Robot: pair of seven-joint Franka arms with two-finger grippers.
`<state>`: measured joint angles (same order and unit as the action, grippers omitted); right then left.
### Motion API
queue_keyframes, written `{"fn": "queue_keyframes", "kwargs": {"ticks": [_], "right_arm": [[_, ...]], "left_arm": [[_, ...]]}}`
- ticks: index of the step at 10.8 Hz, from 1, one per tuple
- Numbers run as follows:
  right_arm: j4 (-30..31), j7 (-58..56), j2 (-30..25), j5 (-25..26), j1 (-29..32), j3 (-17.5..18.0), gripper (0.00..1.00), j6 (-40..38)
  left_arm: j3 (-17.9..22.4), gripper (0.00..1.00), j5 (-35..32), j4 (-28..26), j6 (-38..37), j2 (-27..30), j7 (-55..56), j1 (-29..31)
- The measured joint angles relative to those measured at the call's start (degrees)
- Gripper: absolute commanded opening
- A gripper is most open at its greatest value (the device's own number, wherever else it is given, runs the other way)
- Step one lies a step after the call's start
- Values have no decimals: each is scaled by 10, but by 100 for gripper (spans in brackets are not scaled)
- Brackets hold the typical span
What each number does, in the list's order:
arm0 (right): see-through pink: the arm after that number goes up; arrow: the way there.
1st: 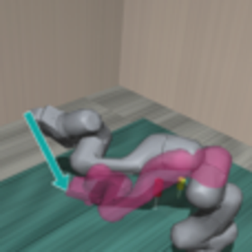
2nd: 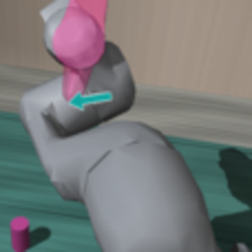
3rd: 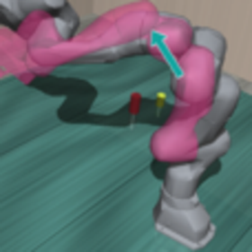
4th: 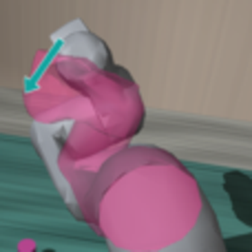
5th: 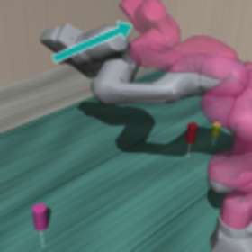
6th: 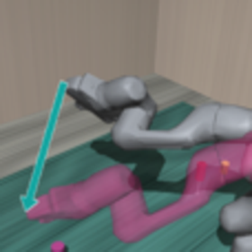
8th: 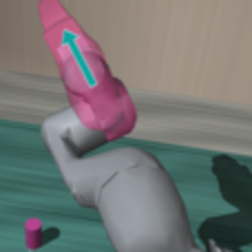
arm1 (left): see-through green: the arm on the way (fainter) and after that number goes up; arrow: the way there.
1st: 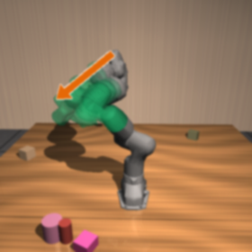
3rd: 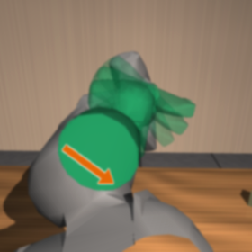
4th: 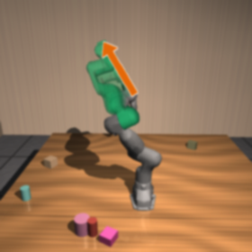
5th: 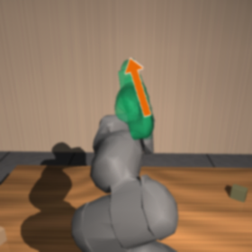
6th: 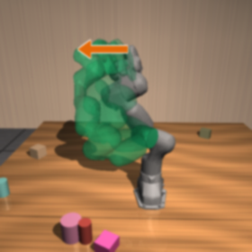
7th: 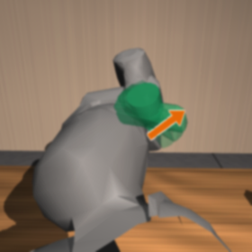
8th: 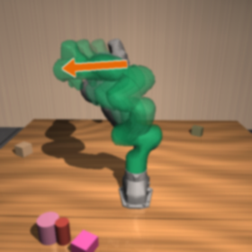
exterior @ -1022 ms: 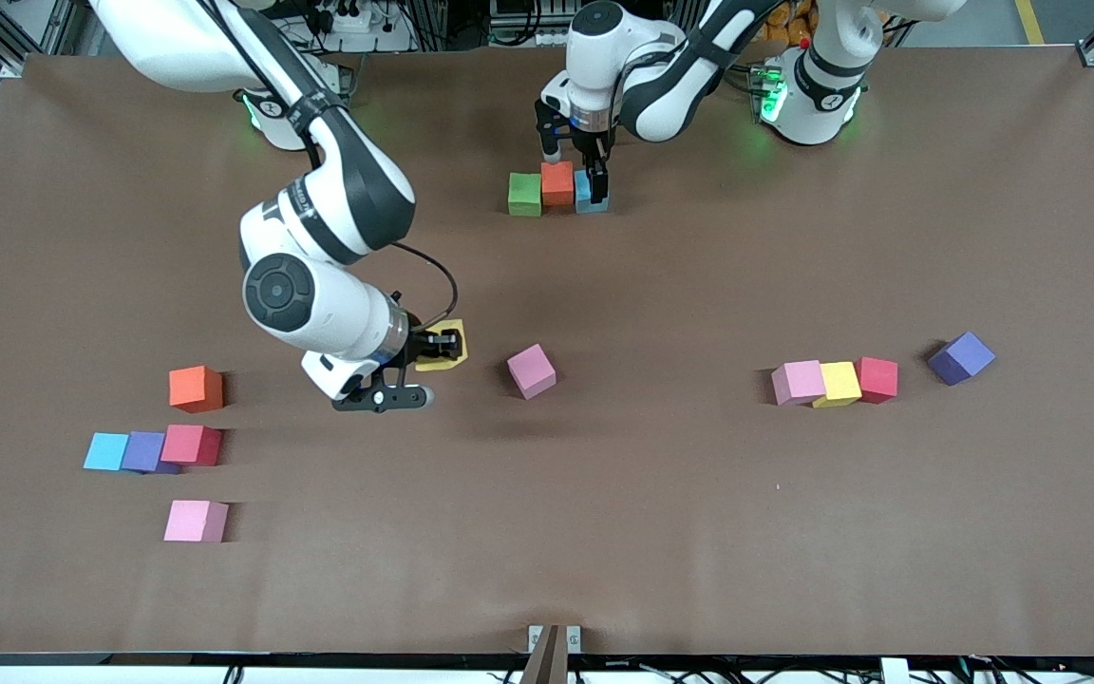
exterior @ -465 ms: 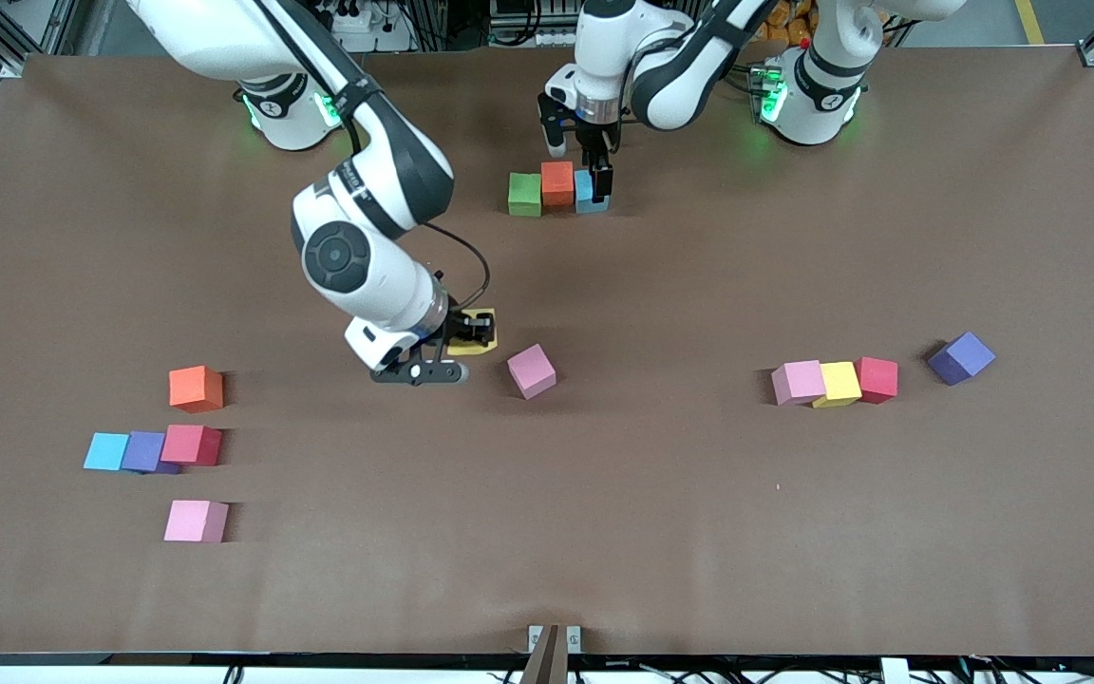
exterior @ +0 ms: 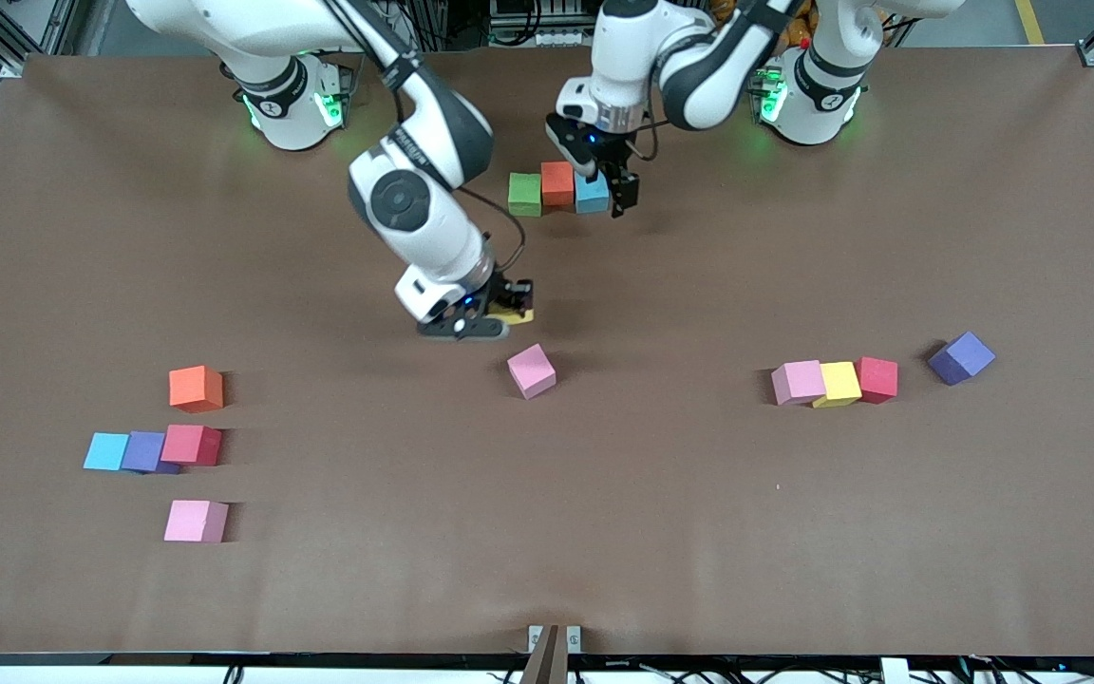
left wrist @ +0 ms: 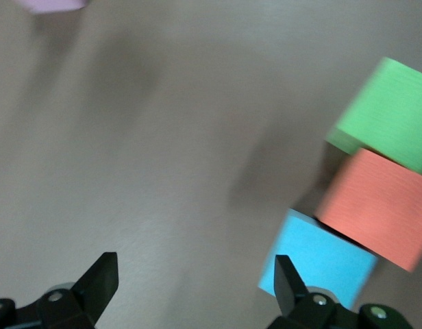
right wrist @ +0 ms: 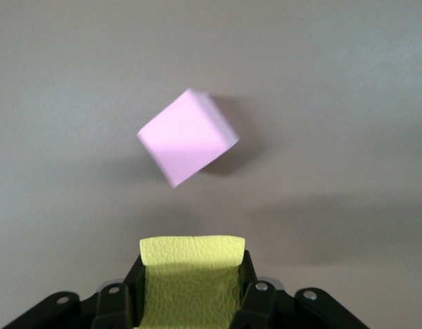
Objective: Form number 2 with 11 blocks
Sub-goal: 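Place the yellow cube with the right gripper while the left gripper releases cyan, then grasp the pink cube with the left gripper while the right gripper releases yellow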
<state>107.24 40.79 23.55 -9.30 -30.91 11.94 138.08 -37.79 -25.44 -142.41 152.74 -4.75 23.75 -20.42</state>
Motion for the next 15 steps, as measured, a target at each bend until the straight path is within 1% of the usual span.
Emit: {"fn": "queue_keyframes", "kwargs": {"ticks": [1, 2, 3, 5, 6, 7, 8, 10, 12, 13, 14, 15], "right_arm": [[9, 27, -4, 5, -23, -1, 17, 10], [13, 63, -9, 24, -49, -1, 16, 13], [14, 114, -13, 70, -73, -1, 16, 15], [15, 234, -15, 191, -124, 0, 16, 19], [15, 285, -15, 242, -149, 0, 16, 19], [15, 323, -14, 279, -170, 0, 16, 18], [14, 349, -10, 299, -185, -1, 16, 17], [11, 389, 10, 330, -210, -3, 16, 17], [0, 462, 42, 395, -223, -4, 15, 18], [-5, 485, 58, 411, -227, -5, 15, 18], [-12, 494, 71, 416, -230, -5, 15, 19], [-18, 503, 80, 419, -235, -5, 15, 19]], "left_arm": [[30, 100, 4, 5, -6, 2, 5, 3], [61, 100, 7, 15, -23, 3, 6, 9], [90, 100, 13, 30, -44, 3, 7, 17], [149, 100, 43, 70, -85, 4, 6, 26], [174, 100, 59, 93, -108, 4, 6, 30], [195, 100, 74, 115, -133, 4, 5, 33], [218, 100, 90, 134, -151, 4, 3, 34], [272, 100, 128, 154, -161, -4, -41, 35], [326, 100, 138, 170, -162, -27, -80, 38], [345, 100, 138, 176, -162, -37, -88, 40], [360, 100, 138, 183, -161, -44, -118, 40], [372, 100, 139, 195, -161, -50, -180, 39]]}}
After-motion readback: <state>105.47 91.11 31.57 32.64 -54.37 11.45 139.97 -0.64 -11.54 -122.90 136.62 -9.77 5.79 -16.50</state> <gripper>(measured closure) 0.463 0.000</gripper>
